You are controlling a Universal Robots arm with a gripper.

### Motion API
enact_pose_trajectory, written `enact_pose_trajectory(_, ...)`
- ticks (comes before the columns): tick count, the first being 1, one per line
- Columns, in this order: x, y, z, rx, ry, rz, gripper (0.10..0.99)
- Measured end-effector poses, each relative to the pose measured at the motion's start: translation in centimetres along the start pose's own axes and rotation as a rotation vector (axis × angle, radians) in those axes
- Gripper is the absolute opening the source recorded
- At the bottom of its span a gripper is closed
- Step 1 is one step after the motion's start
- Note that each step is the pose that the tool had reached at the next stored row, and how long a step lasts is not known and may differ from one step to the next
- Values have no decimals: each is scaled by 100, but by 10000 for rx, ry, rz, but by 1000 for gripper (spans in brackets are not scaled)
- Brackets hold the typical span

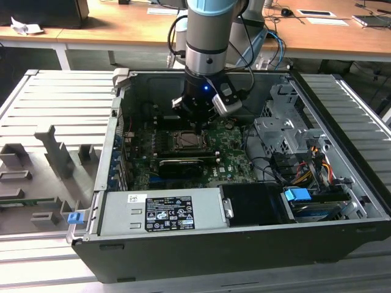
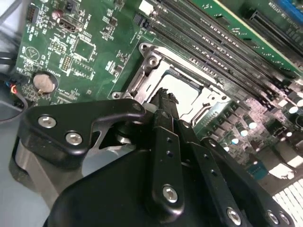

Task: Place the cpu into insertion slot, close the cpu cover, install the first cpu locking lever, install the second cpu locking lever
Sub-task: 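Install the second cpu locking lever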

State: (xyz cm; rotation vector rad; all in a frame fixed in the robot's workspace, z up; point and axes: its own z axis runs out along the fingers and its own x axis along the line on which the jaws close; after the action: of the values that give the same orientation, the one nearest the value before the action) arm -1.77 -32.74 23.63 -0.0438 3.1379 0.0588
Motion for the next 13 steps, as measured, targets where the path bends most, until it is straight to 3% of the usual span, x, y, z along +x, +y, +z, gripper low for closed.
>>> enact_pose_trajectory(2, 0, 2, -41, 0, 0, 0, 106)
enact_pose_trajectory(6, 1, -48, -52, -1, 0, 0, 106)
enact_pose_trajectory(8, 6, -106, -54, 0, 0, -1, 106)
enact_pose_trajectory(9, 12, -263, -46, -10, 42, 1, 106)
enact_pose_trajectory(10, 55, -394, -22, -336, 39, -26, 106)
enact_pose_trajectory(11, 109, -409, -1, -373, 42, -107, 106)
enact_pose_trajectory(13, 121, -419, -1, -372, 41, -107, 106)
